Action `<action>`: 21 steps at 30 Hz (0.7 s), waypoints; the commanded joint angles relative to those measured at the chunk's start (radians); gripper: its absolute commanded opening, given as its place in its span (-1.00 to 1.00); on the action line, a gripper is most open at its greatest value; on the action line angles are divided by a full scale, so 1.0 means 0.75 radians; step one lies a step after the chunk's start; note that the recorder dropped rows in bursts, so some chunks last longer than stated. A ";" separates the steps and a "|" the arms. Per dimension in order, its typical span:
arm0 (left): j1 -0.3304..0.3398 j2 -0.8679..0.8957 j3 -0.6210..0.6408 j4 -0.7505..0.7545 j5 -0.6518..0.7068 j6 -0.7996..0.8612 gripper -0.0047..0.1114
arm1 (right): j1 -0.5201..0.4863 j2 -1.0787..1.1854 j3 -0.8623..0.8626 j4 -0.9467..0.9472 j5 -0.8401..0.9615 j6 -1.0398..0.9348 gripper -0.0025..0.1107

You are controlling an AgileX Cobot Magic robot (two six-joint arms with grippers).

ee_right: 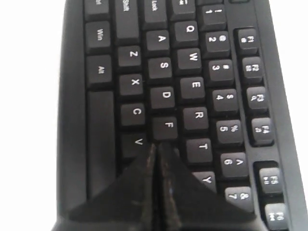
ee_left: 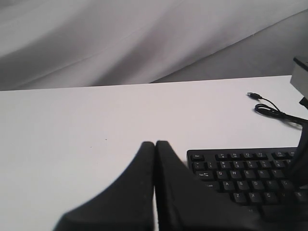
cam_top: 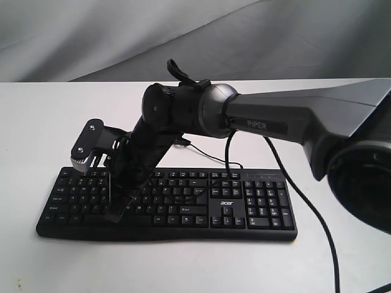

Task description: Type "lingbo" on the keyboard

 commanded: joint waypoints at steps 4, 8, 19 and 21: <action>0.001 -0.005 0.006 -0.005 -0.009 -0.003 -0.91 | -0.007 -0.003 0.000 0.006 0.044 0.008 -0.96; 0.001 -0.005 0.006 -0.005 -0.009 -0.003 -0.91 | -0.005 0.009 0.000 0.015 0.038 0.008 -0.96; 0.001 -0.005 0.006 -0.005 -0.009 -0.003 -0.91 | -0.005 0.031 0.000 0.020 0.020 0.005 -0.96; 0.001 -0.005 0.006 -0.005 -0.009 -0.003 -0.91 | -0.005 0.047 0.000 0.020 0.018 0.005 -0.96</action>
